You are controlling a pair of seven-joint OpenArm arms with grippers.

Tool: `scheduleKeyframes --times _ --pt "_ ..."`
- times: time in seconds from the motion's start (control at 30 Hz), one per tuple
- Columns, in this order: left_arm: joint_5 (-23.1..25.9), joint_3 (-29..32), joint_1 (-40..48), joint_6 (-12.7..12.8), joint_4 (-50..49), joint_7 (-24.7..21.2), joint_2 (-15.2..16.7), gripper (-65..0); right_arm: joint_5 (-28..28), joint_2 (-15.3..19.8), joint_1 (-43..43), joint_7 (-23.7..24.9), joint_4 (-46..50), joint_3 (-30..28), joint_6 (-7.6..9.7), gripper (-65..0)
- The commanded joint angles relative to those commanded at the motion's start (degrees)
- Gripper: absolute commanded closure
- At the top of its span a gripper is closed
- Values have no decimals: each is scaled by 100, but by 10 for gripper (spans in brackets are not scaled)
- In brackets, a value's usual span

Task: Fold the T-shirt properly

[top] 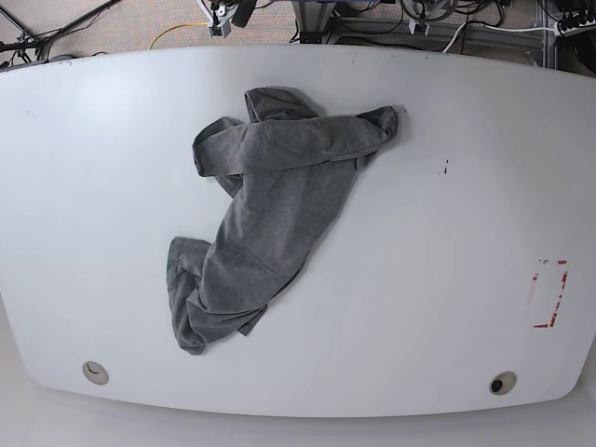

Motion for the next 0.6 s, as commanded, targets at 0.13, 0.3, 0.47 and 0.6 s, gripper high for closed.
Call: scheduleKeyframes --times 0.13,0.3,0.47,0.6 --pt "14 -5 19 -2 18 -18 -13 -448 2 3 10 7 -19 -3 3 -94" --pt "-2 -10 37 -5 28 -63 -24 -443 10 -1 1 7 -16 -1 -4 -94" --pt "-6 -6 56 -1 35 -85 -40 -439 14 -1 7 5 -13 4 -5 -93" --pt "-56 -29 143 -42 32 -283 0 -345 -85 6 22 -62 -56 -32 23 -98"
